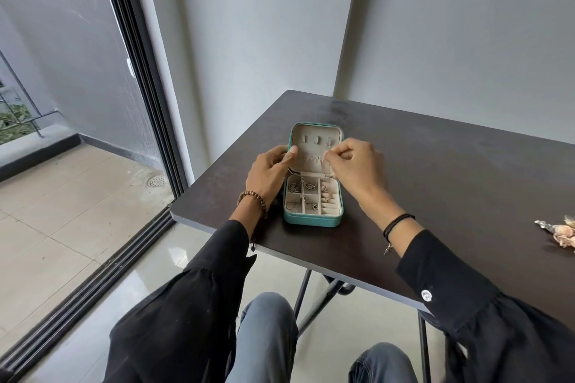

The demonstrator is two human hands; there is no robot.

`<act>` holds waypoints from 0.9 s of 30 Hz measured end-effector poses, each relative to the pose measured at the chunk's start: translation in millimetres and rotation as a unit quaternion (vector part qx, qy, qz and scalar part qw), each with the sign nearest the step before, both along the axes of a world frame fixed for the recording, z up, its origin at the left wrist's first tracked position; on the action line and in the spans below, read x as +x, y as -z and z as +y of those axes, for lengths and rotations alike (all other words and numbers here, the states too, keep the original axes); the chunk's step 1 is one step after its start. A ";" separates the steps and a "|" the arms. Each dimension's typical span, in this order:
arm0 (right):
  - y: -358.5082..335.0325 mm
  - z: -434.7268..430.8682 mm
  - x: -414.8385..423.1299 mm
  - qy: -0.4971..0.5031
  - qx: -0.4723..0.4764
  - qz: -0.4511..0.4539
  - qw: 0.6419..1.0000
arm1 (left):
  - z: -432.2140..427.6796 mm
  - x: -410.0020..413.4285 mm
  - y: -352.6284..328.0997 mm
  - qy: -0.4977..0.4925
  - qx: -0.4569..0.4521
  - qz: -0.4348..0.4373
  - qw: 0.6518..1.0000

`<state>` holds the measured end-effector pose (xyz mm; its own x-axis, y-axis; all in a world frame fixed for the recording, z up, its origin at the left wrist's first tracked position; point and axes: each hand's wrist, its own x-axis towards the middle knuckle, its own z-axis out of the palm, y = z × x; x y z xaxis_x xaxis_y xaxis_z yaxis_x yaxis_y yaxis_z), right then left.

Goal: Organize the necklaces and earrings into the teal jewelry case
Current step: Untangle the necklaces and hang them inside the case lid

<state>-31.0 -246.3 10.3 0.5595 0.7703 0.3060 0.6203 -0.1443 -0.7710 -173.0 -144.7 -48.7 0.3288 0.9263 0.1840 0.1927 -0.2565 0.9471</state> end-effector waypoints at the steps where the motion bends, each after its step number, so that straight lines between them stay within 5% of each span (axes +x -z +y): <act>1: -1.2 1.0 0.7 -0.003 0.018 0.003 1.000 | -0.3 -0.2 0.0 0.001 0.000 -0.001 1.000; 17: -29.9 -6.7 3.9 -0.094 0.108 0.200 0.969 | -10.5 -4.2 -9.9 -0.021 0.003 -0.023 1.000; 22: -46.9 -27.0 4.3 -0.121 0.100 0.211 0.965 | -29.8 -7.5 -22.2 -0.098 0.036 0.002 0.994; 27: -61.8 -48.0 5.2 -0.149 0.099 0.223 0.958 | -53.4 -1.4 -50.7 -0.084 0.059 -0.080 0.991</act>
<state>-25.7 -294.3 72.1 0.4328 0.8676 0.2449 0.2131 0.1655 -0.9629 -174.4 -198.0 2.0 0.1286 0.9345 0.3319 0.0912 -0.3444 0.9344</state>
